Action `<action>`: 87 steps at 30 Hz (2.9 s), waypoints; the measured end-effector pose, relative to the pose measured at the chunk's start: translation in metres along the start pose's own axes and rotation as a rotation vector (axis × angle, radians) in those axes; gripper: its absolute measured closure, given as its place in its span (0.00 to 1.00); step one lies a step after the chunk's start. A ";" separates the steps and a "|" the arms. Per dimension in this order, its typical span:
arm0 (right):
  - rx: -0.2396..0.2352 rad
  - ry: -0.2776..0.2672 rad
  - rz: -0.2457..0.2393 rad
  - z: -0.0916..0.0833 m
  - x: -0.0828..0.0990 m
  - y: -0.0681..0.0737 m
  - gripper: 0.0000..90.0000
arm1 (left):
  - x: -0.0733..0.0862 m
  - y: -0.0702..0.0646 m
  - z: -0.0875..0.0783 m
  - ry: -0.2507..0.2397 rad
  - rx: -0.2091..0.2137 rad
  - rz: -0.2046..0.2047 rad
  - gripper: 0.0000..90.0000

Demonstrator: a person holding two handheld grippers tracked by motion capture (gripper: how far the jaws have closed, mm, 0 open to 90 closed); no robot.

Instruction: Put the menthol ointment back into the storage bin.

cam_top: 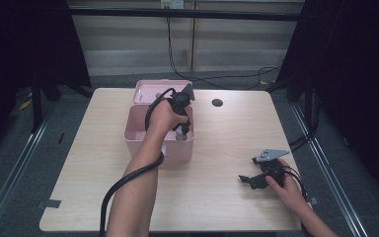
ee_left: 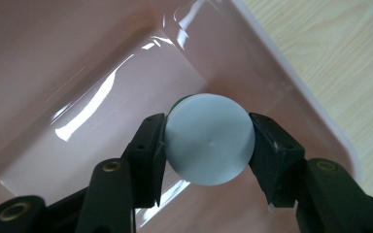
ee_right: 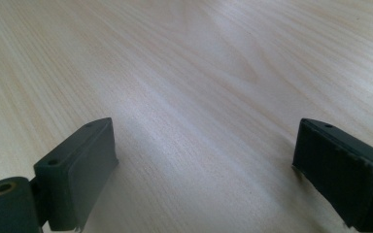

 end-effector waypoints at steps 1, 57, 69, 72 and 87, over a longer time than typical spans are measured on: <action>0.000 0.000 0.000 0.000 0.000 0.000 0.09 | 0.000 0.000 0.002 0.000 -0.004 0.011 0.56; 0.000 -0.001 0.000 0.000 0.000 0.000 0.09 | 0.004 -0.012 0.050 -0.123 0.017 0.363 0.55; 0.000 -0.001 0.000 0.000 0.000 0.000 0.09 | 0.004 -0.013 0.055 -0.133 0.032 0.372 0.55; 0.001 0.001 0.003 0.000 0.000 0.000 0.09 | 0.004 -0.012 0.055 -0.137 0.033 0.369 0.55; 0.000 -0.001 0.000 0.000 0.000 0.000 0.09 | 0.005 -0.011 0.051 -0.148 0.042 0.354 0.53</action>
Point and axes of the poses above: each handheld gripper's, and its own axes: z roughly forward along the jaws, x roughly out of its underside, y roughly to its left, the point moved 4 cm from there along z, roughly forward along the jaws, and after that the axes turned 14 degrees about -x, right-handed, at the moved point
